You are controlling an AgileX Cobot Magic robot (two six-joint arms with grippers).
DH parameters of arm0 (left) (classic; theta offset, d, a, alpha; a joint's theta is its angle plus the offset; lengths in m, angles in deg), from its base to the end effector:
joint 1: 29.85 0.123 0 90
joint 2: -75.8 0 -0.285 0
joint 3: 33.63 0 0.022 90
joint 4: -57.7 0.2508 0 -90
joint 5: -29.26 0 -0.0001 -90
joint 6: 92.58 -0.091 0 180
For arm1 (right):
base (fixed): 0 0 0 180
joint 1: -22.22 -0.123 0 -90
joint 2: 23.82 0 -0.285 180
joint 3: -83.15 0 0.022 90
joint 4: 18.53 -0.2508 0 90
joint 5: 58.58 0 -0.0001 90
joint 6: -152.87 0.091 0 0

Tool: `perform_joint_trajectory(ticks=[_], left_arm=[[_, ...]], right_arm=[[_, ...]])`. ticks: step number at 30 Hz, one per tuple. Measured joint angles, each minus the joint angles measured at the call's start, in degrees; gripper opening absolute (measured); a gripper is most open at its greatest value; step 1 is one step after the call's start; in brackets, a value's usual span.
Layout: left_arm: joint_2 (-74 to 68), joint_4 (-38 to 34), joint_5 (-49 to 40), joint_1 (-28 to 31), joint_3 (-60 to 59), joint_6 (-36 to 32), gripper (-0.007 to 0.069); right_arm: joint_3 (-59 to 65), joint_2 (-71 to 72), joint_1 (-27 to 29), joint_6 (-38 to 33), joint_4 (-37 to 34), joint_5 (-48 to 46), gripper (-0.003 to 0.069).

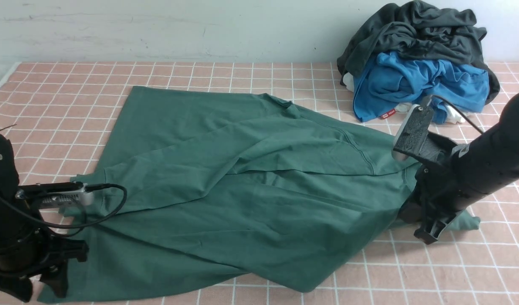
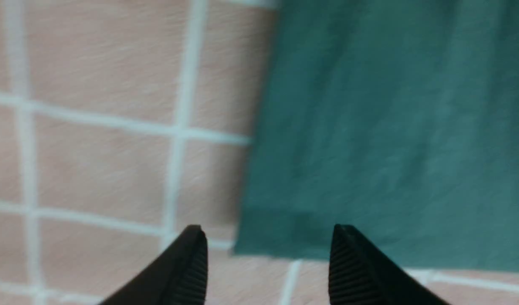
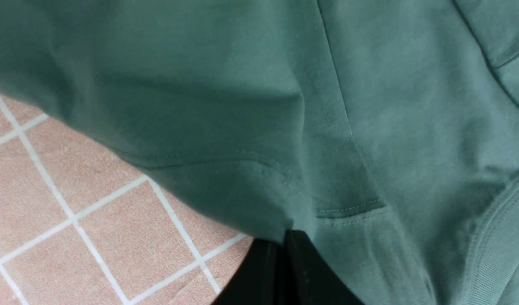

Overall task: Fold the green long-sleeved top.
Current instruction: Use both arms simultaneously to clamp the lower edge of the clothing fabric, then use both arms to drag the lower edge of the fabric forward and fold it over the upper edge

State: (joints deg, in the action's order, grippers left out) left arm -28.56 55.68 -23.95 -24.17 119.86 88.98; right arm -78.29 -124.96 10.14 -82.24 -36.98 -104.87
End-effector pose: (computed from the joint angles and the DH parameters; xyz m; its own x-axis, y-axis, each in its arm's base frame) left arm 0.2671 0.0240 0.1609 -0.9866 -0.1467 0.0721 -0.1488 0.9886 -0.0247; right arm 0.2963 0.0847 0.2121 -0.5220 -0.7795 -0.3463 -0.8275 0.5612 -0.0160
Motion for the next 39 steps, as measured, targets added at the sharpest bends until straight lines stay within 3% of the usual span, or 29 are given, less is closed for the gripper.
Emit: perform_joint_trajectory(ticks=[4, 10, 13, 19, 25, 28, 32, 39], left_arm=[[-2.4, 0.2, 0.8, 0.0, 0.0, -0.7, 0.0318], [-1.9, -1.2, 0.9, 0.0, 0.2, -2.0, 0.0083], [0.6, -2.1, 1.2, 0.1, 0.1, -3.1, 0.0031], [10.3, -7.3, 1.4, 3.7, 4.1, -3.5, 0.0027], [12.1, -19.4, 8.2, 9.0, 16.0, -3.8, 0.0027], [6.5, -29.4, 14.3, 9.3, 24.9, -5.0, 0.0027], [-3.4, -38.6, 18.6, 9.2, 33.1, -7.0, 0.0027], [-24.2, -48.5, 23.8, 6.3, 49.5, -12.3, 0.0027]], right_arm=[[0.0, 0.0, 0.0, -0.1, -0.2, 0.0, -0.0003], [0.0, 0.0, 0.0, -0.1, -0.2, -0.2, -0.0003], [0.0, 0.6, 0.0, -0.1, -0.2, -1.6, -0.0003], [0.0, 4.7, 0.0, -0.1, 2.3, -2.7, -0.0003], [0.0, 4.9, 0.0, 0.1, 7.8, 3.8, -0.0003], [-0.4, 1.1, 0.0, 0.1, 9.8, 15.1, -0.0003], [-4.5, -5.5, 1.0, 0.1, 10.6, 22.7, -0.0003], [-20.9, -20.6, 3.6, 0.3, 10.5, 22.1, -0.0003]])
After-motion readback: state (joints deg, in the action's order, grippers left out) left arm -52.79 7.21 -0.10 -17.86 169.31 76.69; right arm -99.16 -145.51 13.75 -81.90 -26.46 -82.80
